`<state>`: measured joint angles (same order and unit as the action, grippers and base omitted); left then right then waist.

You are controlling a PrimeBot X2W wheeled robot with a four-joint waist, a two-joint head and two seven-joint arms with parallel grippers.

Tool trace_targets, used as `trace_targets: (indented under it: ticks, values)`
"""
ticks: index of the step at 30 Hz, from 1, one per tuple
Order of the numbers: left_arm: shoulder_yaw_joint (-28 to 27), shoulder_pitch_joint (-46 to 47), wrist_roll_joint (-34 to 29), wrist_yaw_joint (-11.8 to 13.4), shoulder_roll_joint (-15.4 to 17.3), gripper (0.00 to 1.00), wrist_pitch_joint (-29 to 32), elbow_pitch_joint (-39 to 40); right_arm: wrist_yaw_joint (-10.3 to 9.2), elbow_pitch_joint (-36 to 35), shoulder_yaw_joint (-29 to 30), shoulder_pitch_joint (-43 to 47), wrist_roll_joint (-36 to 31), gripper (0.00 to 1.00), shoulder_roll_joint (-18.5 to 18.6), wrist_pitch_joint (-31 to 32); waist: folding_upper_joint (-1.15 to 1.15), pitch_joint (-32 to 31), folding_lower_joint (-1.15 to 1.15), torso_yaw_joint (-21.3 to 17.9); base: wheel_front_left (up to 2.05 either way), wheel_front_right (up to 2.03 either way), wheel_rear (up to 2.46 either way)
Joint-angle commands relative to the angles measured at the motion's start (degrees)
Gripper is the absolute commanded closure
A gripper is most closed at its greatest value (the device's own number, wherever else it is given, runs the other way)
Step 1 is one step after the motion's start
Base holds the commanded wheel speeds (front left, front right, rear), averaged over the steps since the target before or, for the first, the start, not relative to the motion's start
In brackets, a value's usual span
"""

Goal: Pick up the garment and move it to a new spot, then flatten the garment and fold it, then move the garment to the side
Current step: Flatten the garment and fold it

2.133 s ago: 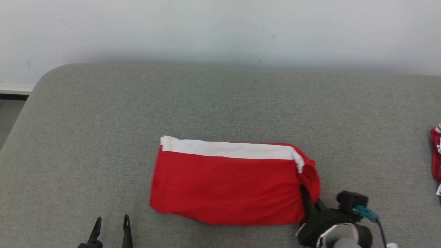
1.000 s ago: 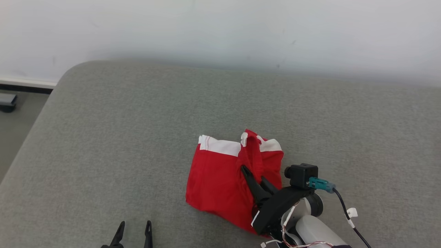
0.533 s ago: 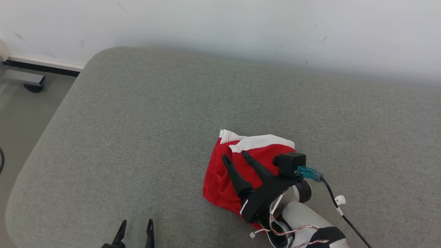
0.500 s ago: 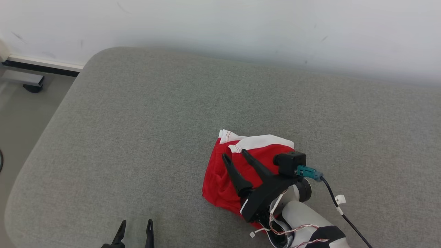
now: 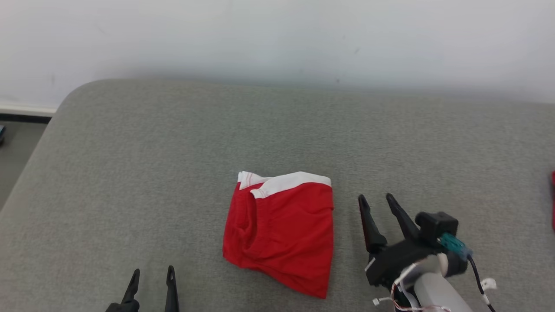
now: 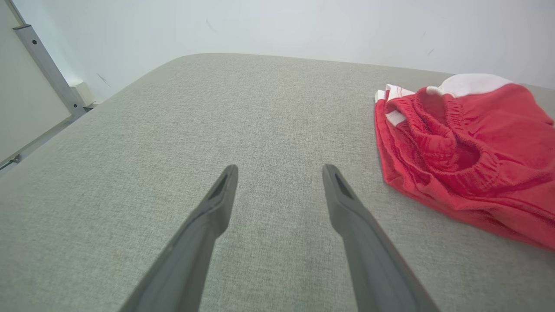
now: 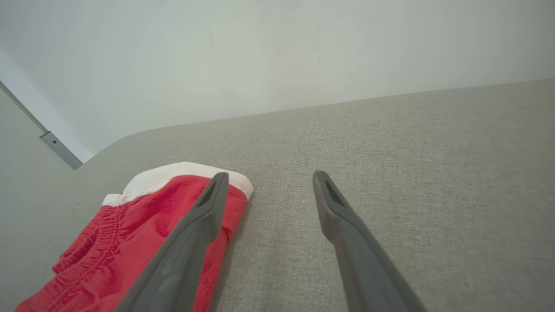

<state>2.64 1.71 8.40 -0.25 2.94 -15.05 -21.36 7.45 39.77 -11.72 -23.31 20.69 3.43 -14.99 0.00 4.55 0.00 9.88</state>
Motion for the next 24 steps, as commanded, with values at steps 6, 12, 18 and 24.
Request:
trace_targets:
  ticks: [6, 12, 18, 24]
  values:
    - [-1.43, -0.87, -0.94, -0.03, -0.07, 0.0, -0.15, 0.52, 0.02, -5.15, 7.23, 8.54, -8.47, 0.0, -0.37, -0.2, 0.0, -1.9, 0.0, -5.51, 0.0, 0.0, 0.0]
    - [-2.08, -1.9, -1.12, -0.2, -0.06, 0.0, -0.15, 0.36, 0.02, -7.3, 10.07, 13.02, -10.64, 0.0, -0.6, -0.2, 0.0, -3.04, 0.0, -7.68, 0.0, 0.0, 0.0]
    - [-3.02, -2.85, -1.44, -0.57, -0.06, 0.0, -0.15, 0.42, 0.02, -10.63, 12.28, 16.66, -10.93, 0.0, -0.57, -0.21, 0.0, -4.01, 0.0, -9.63, 0.0, 0.0, 0.0]
    - [-4.26, -3.09, -2.04, -0.94, -0.05, 0.0, -0.15, 0.74, 0.02, -13.46, 13.71, 18.82, -12.11, 0.0, -0.58, -0.21, 0.0, -4.58, 0.0, -11.13, 0.0, 0.0, 0.0]
